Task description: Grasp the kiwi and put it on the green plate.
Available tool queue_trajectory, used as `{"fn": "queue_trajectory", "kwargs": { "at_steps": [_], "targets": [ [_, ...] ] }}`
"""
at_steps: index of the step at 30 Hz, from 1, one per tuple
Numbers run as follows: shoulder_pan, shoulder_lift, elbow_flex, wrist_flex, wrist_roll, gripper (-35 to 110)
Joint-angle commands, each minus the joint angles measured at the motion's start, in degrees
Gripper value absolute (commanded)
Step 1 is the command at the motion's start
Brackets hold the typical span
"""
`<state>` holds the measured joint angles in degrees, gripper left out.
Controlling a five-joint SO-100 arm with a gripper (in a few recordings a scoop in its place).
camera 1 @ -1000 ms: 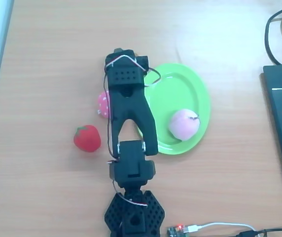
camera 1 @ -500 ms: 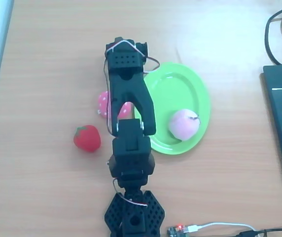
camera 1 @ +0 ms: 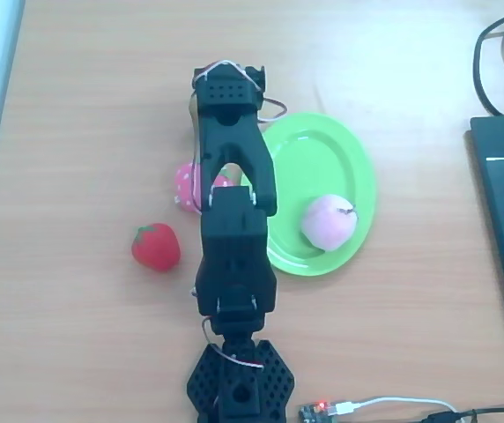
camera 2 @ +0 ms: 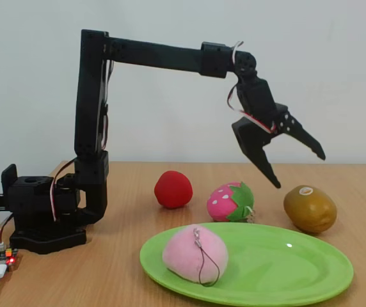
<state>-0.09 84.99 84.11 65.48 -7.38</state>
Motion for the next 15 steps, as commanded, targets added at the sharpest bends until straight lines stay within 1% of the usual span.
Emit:
{"fn": "queue_trajectory", "kwargs": {
  "at_steps": [1,15],
  "targets": [
    [0.4,-0.4,-1.1,0.1,0.4,46],
    [0.3,-5.1,-3.1,0.5,0.4,48]
  ]
}}
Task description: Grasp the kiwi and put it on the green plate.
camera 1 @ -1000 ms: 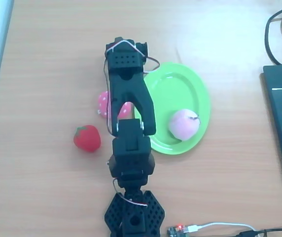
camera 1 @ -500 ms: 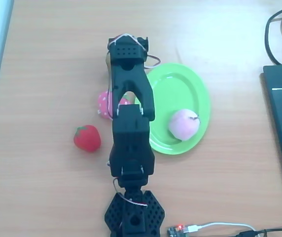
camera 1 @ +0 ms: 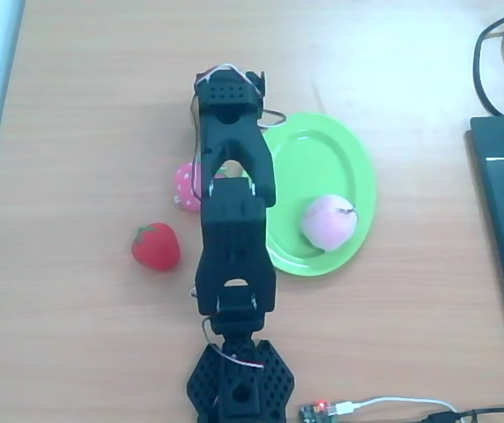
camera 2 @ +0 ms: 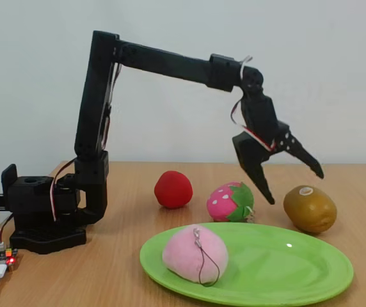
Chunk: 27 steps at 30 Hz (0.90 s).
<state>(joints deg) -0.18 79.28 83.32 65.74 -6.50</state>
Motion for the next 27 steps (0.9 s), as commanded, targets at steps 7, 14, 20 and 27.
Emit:
{"fn": "queue_trajectory", "kwargs": {
  "at_steps": [7,14,20,27],
  "targets": [
    [-0.2,-4.2,-7.9,1.5,-0.4,48],
    [-0.4,-7.0,-11.4,1.5,-0.4,48],
    [-0.2,-9.8,-13.8,1.5,-0.4,48],
    [0.2,-13.3,-15.7,1.5,-0.4,48]
  ]
}}
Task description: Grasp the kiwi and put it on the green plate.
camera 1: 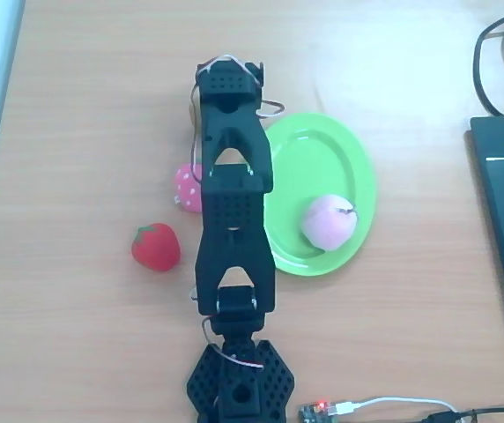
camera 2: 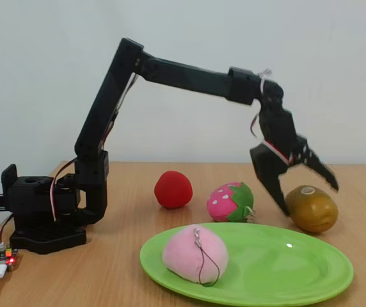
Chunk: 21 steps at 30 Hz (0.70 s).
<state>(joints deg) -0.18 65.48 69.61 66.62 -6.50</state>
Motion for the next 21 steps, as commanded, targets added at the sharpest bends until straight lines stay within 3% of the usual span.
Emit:
{"fn": "queue_trajectory", "kwargs": {
  "at_steps": [1,21],
  "targets": [
    [0.2,0.2,-2.3,0.6,-0.4,48],
    [-0.3,-5.6,-6.6,0.6,0.7,42]
  ]
}}
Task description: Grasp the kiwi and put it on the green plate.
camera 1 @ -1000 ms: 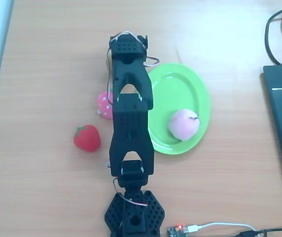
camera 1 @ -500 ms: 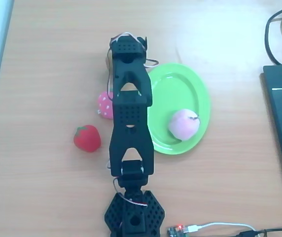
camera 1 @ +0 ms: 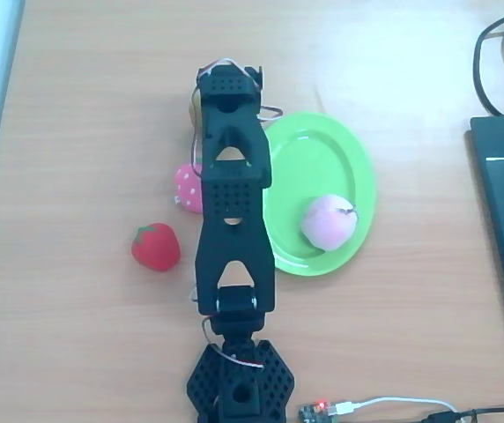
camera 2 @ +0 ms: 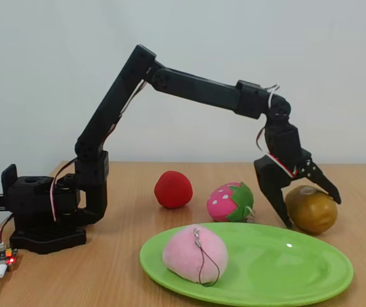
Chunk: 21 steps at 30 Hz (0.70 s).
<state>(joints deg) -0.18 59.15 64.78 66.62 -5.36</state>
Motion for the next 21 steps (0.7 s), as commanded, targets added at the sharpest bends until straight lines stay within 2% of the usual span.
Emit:
{"fn": "queue_trajectory", "kwargs": {
  "at_steps": [1,7,21],
  "targets": [
    [-0.3,0.6,-1.8,0.6,-0.4,40],
    [-0.3,0.5,-2.6,0.6,0.0,35],
    [-0.8,1.8,-4.4,0.6,0.1,36]
  ]
}}
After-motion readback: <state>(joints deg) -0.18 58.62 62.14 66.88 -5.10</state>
